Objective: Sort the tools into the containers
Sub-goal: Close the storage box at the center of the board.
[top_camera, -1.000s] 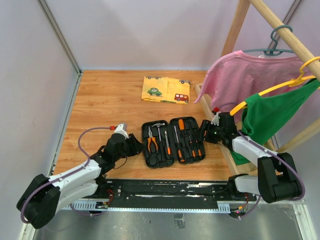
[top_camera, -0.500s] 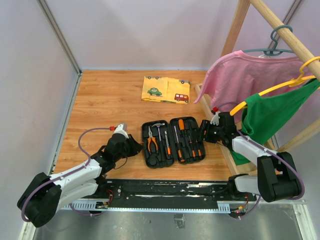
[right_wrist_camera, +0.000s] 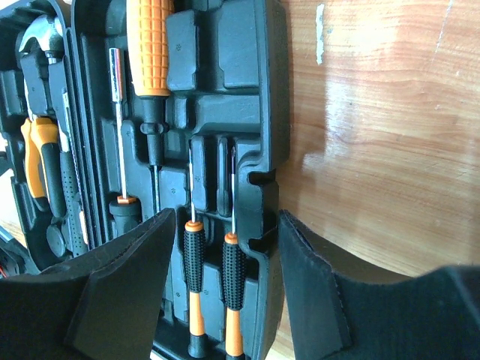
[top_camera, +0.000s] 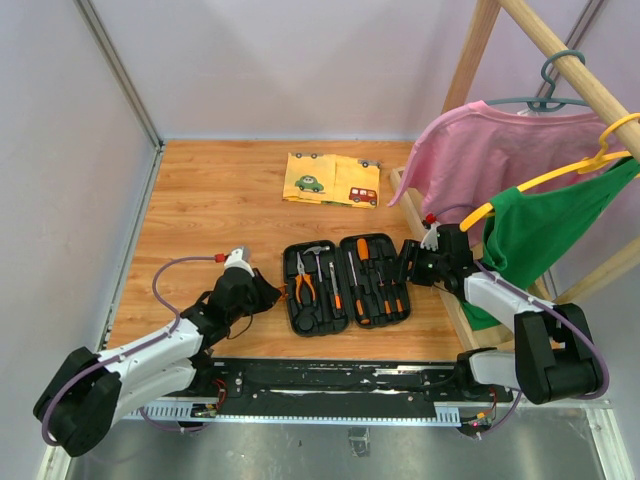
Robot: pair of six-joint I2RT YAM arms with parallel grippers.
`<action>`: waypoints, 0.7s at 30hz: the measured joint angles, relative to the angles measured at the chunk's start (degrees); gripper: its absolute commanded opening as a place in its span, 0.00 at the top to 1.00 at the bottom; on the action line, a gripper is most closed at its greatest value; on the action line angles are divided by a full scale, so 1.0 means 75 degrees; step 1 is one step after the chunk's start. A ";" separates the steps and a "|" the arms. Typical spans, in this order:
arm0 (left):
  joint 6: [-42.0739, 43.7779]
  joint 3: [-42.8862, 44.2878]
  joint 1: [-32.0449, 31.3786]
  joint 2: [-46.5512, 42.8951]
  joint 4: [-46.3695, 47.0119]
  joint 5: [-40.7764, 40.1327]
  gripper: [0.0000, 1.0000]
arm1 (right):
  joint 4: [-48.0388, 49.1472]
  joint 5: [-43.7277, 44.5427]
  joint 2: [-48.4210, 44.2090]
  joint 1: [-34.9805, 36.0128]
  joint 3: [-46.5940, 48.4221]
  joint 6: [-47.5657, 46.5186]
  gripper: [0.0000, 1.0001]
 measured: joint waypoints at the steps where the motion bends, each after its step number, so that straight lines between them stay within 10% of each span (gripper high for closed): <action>1: 0.0000 0.0000 0.0000 -0.0003 -0.0023 -0.0035 0.86 | 0.0000 0.0000 0.0006 -0.0003 0.0000 -0.0003 0.42; 21: 0.0149 0.0344 0.0000 0.1183 0.0323 -0.0073 0.92 | -0.0003 -0.0201 0.0210 -0.0207 0.0003 -0.0175 0.37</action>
